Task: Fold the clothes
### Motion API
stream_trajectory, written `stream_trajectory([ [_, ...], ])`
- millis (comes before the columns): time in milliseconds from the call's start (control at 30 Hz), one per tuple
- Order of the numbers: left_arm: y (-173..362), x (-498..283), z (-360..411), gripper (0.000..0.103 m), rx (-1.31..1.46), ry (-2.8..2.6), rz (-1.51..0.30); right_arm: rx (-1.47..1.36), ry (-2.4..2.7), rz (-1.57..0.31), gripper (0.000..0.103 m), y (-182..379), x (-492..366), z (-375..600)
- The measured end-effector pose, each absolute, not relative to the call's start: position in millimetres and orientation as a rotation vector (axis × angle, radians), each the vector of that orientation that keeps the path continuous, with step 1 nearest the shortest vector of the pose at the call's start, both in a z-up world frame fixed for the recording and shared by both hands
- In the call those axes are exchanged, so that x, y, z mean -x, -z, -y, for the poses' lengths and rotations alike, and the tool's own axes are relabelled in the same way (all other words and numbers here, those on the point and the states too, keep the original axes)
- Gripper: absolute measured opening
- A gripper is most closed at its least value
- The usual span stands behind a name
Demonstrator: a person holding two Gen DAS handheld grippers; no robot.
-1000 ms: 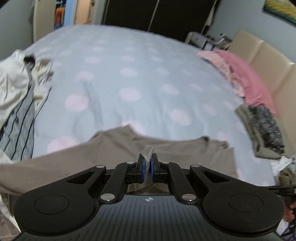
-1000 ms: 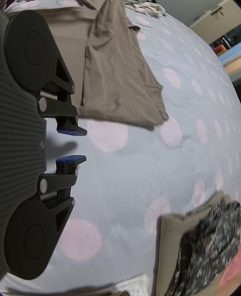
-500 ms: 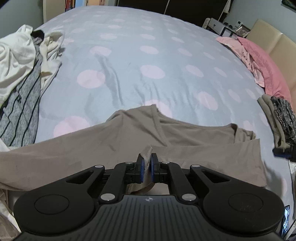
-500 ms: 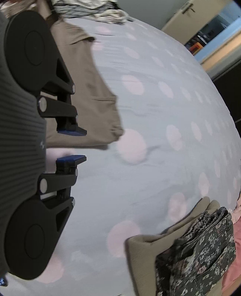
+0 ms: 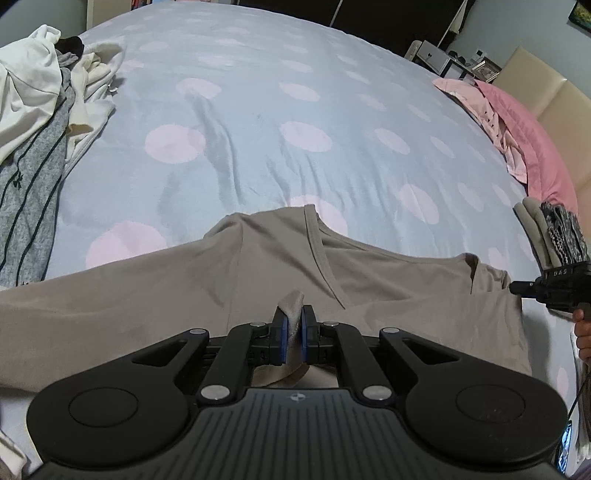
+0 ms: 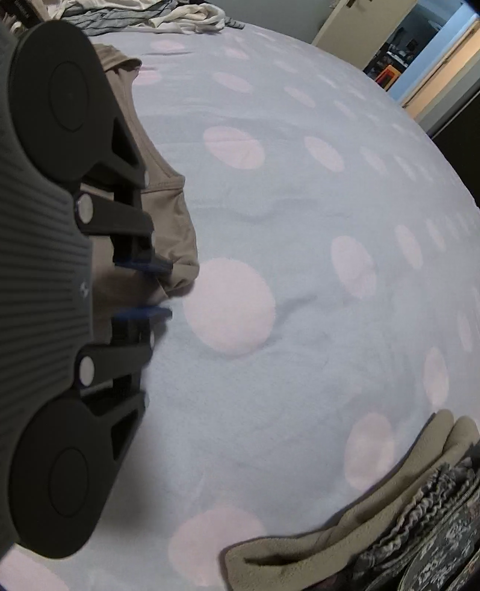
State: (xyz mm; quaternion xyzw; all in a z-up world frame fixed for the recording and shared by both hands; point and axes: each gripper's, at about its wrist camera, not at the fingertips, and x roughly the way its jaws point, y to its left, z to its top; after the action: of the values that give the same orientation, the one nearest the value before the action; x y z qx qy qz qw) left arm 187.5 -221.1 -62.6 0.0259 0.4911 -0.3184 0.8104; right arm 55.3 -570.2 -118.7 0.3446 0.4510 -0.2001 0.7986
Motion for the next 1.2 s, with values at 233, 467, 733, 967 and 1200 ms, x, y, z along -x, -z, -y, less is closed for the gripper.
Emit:
stream_trajectory([
  [233,68,-197,225,0.004,-0.053,0.654,-1.045,-0.666,0.561,-0.92,0.001,110,-54,579],
  [467,66,-203,211,0.041,-0.016,0.606,-1.048,-0.609,0.56,-0.922,0.007,107,-53,572],
  [733,65,-193,197,0.045,0.001,0.602,-1.07,-0.544,0.488,-0.94,0.019,86,-20,553],
  [967,83,-185,195,0.032,0.015,0.607,-1.109,-0.664,0.353,-1.027,0.021,97,25,527],
  [1200,79,-180,198,0.007,0.011,0.61,-1.09,-0.682,0.307,-1.08,0.029,122,42,503],
])
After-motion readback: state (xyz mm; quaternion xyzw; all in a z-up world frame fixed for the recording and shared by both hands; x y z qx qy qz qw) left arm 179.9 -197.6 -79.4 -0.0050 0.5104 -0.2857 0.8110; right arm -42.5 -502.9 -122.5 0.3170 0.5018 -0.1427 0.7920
